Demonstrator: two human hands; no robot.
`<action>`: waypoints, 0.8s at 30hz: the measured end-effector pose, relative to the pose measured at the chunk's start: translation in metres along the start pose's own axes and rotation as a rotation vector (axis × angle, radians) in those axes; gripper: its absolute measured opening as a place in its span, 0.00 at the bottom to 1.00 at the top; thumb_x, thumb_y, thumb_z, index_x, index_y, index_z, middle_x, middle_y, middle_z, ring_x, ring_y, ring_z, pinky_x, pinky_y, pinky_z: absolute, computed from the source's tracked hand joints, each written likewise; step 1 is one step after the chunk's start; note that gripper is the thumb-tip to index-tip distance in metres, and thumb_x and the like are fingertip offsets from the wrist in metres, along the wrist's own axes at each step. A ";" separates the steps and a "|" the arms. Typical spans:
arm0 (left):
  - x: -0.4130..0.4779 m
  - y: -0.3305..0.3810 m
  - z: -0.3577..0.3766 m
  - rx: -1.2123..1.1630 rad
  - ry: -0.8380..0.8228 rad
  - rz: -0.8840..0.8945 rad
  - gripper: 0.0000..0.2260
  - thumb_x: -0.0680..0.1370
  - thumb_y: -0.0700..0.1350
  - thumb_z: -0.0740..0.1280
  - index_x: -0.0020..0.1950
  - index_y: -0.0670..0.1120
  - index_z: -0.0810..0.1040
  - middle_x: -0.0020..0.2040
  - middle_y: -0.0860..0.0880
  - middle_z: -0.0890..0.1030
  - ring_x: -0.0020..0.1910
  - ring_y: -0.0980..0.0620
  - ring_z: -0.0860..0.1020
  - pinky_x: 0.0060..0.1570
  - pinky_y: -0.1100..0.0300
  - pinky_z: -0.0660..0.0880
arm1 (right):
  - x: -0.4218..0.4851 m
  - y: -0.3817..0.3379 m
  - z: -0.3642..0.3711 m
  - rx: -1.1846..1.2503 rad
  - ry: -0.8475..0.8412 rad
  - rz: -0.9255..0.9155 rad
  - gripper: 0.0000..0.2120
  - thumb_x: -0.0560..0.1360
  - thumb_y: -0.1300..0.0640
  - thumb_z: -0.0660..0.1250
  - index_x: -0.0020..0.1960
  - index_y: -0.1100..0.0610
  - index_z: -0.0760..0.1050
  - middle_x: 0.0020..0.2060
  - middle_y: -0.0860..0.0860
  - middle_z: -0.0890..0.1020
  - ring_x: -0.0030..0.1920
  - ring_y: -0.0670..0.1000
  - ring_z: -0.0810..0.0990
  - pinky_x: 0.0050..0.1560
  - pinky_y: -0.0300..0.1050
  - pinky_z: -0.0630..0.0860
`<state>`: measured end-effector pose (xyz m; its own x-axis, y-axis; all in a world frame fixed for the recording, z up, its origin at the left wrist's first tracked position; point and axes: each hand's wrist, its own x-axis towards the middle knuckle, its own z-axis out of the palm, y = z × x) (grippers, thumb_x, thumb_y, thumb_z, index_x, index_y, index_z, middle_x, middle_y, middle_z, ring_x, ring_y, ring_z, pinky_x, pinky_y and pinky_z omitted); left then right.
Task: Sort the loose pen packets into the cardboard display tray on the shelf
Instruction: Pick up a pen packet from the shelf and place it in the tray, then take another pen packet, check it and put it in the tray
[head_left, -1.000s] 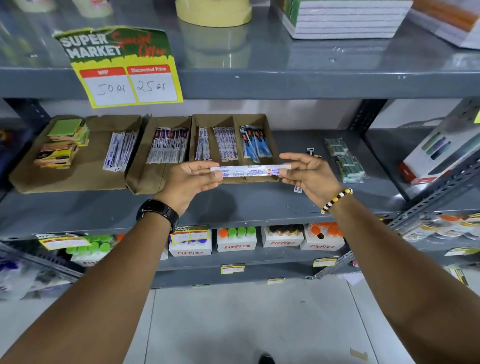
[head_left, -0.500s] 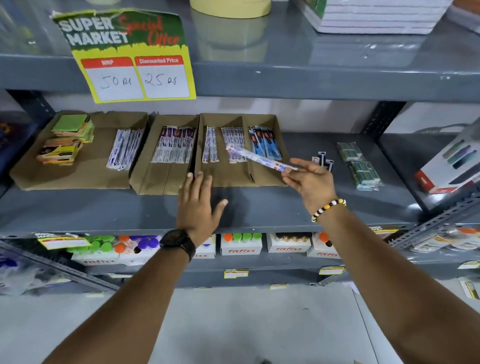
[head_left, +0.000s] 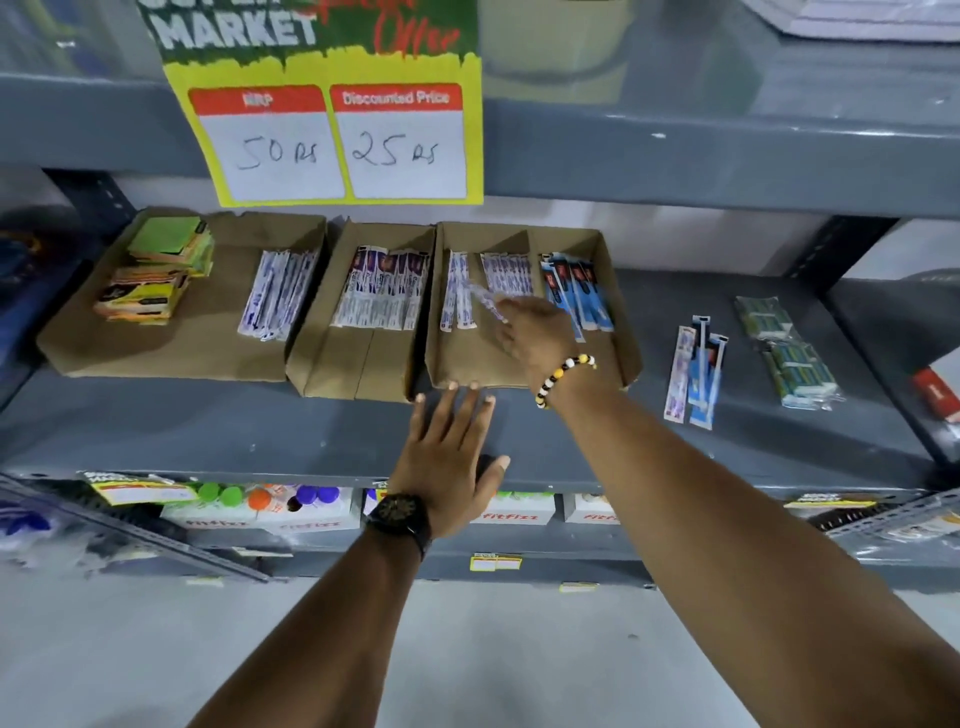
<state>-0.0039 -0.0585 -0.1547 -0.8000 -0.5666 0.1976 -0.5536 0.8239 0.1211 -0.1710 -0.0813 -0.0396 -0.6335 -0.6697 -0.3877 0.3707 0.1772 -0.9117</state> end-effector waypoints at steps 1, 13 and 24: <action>0.000 0.000 0.000 -0.005 -0.003 0.000 0.33 0.79 0.61 0.57 0.79 0.43 0.58 0.80 0.43 0.60 0.79 0.39 0.55 0.74 0.34 0.53 | 0.001 -0.003 0.004 -0.060 -0.051 0.035 0.23 0.72 0.53 0.73 0.59 0.69 0.76 0.55 0.67 0.81 0.56 0.65 0.81 0.60 0.62 0.76; 0.001 0.000 -0.005 0.007 -0.043 -0.018 0.32 0.81 0.61 0.52 0.80 0.44 0.56 0.81 0.44 0.57 0.80 0.42 0.52 0.74 0.34 0.52 | -0.028 -0.008 -0.126 -0.250 0.079 -0.133 0.12 0.75 0.73 0.62 0.46 0.58 0.79 0.43 0.57 0.83 0.41 0.52 0.84 0.42 0.43 0.83; 0.001 0.003 -0.003 0.021 -0.031 -0.017 0.33 0.80 0.61 0.51 0.80 0.44 0.57 0.80 0.44 0.58 0.80 0.42 0.52 0.75 0.34 0.51 | -0.015 0.009 -0.218 -0.959 0.495 -0.177 0.06 0.70 0.59 0.69 0.43 0.58 0.84 0.42 0.57 0.86 0.47 0.61 0.83 0.47 0.43 0.76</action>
<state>-0.0052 -0.0567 -0.1510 -0.7970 -0.5809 0.1656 -0.5717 0.8139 0.1037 -0.3064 0.0872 -0.0714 -0.9082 -0.4147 -0.0566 -0.2998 0.7388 -0.6036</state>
